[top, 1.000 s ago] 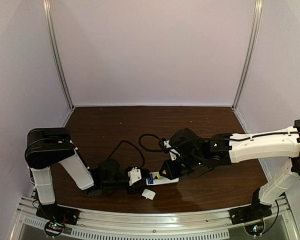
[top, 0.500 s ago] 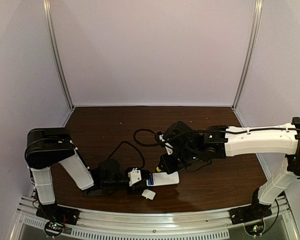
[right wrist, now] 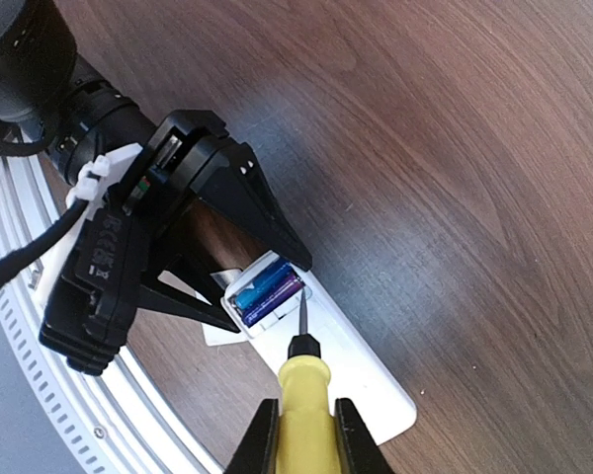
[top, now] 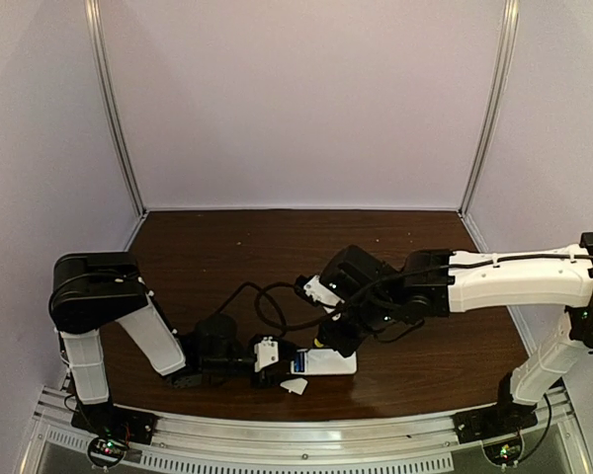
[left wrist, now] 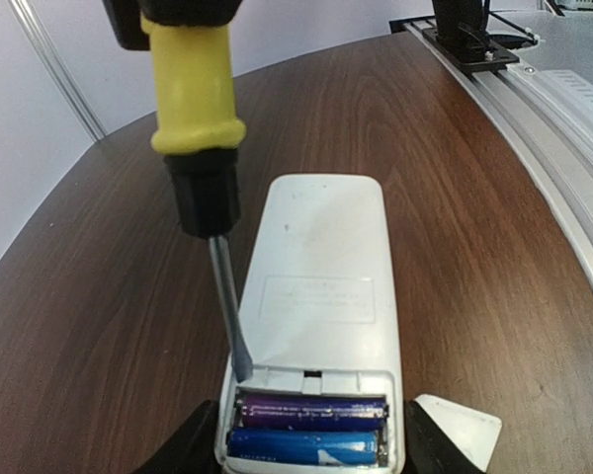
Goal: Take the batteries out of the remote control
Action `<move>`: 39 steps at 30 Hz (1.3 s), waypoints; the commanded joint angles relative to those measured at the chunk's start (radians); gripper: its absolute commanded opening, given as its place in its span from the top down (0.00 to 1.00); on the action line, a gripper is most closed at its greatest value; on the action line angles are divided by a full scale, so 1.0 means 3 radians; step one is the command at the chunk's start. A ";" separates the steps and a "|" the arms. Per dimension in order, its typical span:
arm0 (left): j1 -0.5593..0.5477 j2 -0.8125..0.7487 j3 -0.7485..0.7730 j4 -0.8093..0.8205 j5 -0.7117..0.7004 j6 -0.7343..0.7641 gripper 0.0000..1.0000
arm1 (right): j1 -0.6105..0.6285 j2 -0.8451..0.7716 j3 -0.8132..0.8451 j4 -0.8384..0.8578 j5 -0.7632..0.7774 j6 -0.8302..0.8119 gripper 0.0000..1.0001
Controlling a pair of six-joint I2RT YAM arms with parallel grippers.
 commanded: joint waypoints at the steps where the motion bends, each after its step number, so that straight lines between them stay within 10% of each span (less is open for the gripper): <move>1: -0.0006 -0.0024 0.0004 0.0101 0.0180 0.0064 0.78 | 0.0034 -0.0126 0.0042 -0.0004 -0.0070 -0.0436 1.00; 39: 0.0002 -0.0065 0.0031 -0.0035 0.0327 0.0084 0.78 | 0.0067 0.0198 0.0129 0.0011 -0.0011 -0.0798 1.00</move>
